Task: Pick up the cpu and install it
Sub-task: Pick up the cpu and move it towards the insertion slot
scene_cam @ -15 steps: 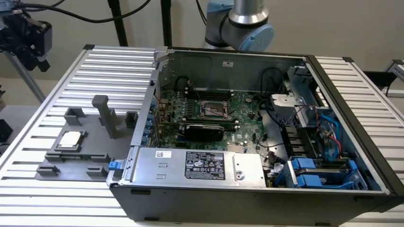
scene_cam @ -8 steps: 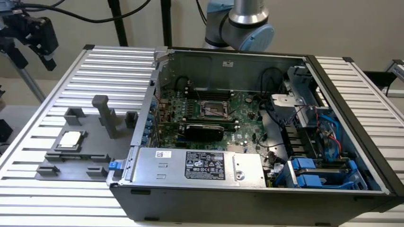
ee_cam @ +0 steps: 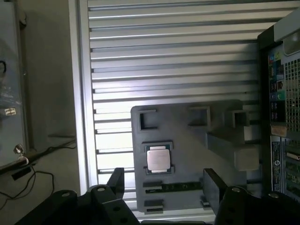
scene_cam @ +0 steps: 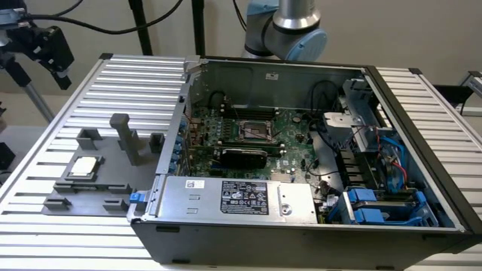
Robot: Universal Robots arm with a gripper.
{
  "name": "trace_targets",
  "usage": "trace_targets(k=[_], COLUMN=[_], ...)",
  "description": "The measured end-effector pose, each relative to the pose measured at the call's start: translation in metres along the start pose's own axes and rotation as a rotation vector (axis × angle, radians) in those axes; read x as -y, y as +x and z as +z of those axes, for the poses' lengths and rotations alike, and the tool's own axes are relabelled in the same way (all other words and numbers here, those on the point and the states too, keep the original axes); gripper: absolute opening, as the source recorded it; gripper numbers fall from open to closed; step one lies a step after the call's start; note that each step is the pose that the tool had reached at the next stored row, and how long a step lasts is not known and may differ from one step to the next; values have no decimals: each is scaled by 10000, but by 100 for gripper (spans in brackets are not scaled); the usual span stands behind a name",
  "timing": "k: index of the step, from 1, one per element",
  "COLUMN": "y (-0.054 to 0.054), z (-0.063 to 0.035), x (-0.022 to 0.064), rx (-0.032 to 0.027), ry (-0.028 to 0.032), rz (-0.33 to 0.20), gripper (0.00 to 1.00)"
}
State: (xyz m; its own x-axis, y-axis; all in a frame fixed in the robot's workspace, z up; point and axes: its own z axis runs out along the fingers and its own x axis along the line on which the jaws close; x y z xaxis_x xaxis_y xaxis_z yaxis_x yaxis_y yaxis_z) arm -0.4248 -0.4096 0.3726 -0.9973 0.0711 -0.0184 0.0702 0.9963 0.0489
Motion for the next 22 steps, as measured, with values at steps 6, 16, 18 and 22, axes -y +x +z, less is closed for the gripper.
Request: trace_targets(k=[6,16,18,22], y=[-4,-7,-6,-6], z=[105,283,319,391], x=[85,184,191,197], rx=[-3,-2,-3,-2], ry=[1,0,1,0], rz=[-3,-4,-3,-4], gripper=[77,77,77,77])
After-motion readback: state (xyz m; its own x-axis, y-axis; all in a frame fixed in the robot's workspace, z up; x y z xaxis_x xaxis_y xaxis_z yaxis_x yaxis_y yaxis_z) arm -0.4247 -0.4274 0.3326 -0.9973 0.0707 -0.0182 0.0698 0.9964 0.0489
